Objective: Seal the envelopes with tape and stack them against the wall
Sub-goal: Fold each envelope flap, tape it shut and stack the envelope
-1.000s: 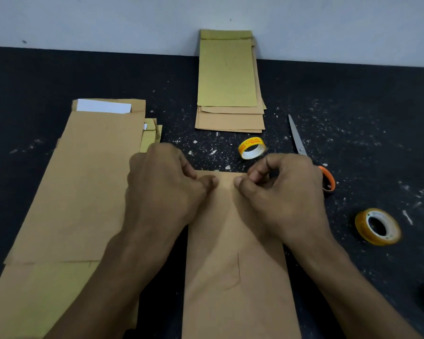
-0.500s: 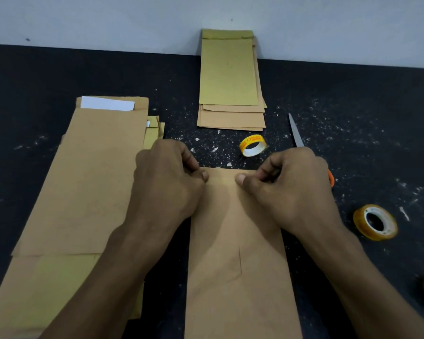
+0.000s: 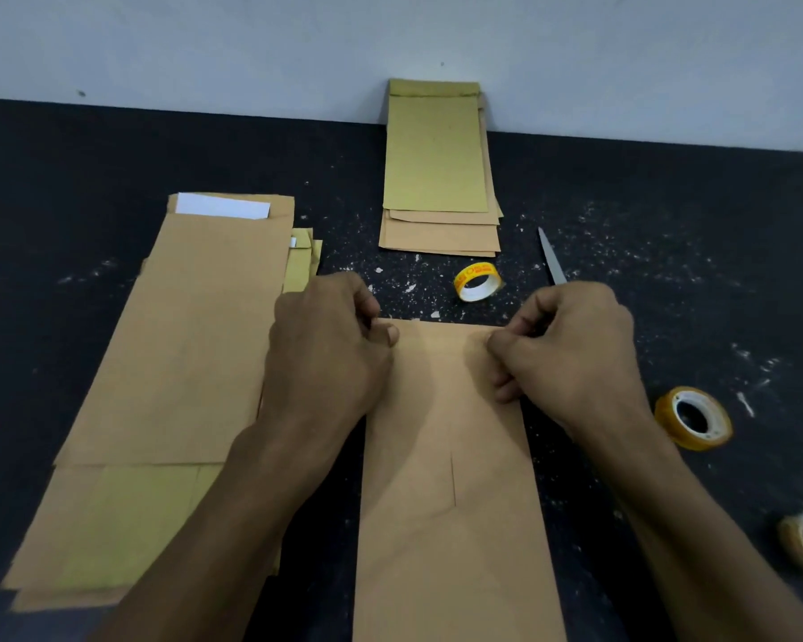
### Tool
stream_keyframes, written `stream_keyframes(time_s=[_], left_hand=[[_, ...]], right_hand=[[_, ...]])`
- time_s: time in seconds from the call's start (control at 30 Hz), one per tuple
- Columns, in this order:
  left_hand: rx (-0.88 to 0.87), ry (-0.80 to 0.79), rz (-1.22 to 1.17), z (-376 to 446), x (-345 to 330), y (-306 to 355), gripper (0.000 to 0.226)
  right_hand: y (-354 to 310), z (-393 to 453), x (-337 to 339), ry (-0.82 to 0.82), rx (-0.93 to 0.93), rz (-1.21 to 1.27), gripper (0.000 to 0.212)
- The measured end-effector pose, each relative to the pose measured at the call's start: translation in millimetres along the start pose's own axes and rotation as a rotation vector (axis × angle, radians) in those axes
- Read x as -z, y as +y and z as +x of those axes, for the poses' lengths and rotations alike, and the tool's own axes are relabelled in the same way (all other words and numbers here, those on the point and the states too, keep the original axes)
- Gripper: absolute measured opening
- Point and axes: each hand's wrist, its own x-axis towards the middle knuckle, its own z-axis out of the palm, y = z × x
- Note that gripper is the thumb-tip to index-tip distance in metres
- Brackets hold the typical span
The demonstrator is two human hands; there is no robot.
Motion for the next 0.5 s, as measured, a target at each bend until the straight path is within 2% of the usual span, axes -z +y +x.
stream_keyframes(time_s=[0.2, 0.33, 0.5], left_hand=[[-0.041, -0.049, 0.023, 2, 3, -5, 0.017], [-0.047, -0.116, 0.015, 3, 7, -4, 0.012], [-0.018, -0.187, -0.126, 7, 16, 0, 0.015]], right_hand=[[3, -2, -2, 0.044, 0.022, 0.107, 0.014], [5, -7, -1, 0.036, 0.043, 0.085, 0.013], [9, -11, 4, 0.077, 0.134, 0.090, 0.019]])
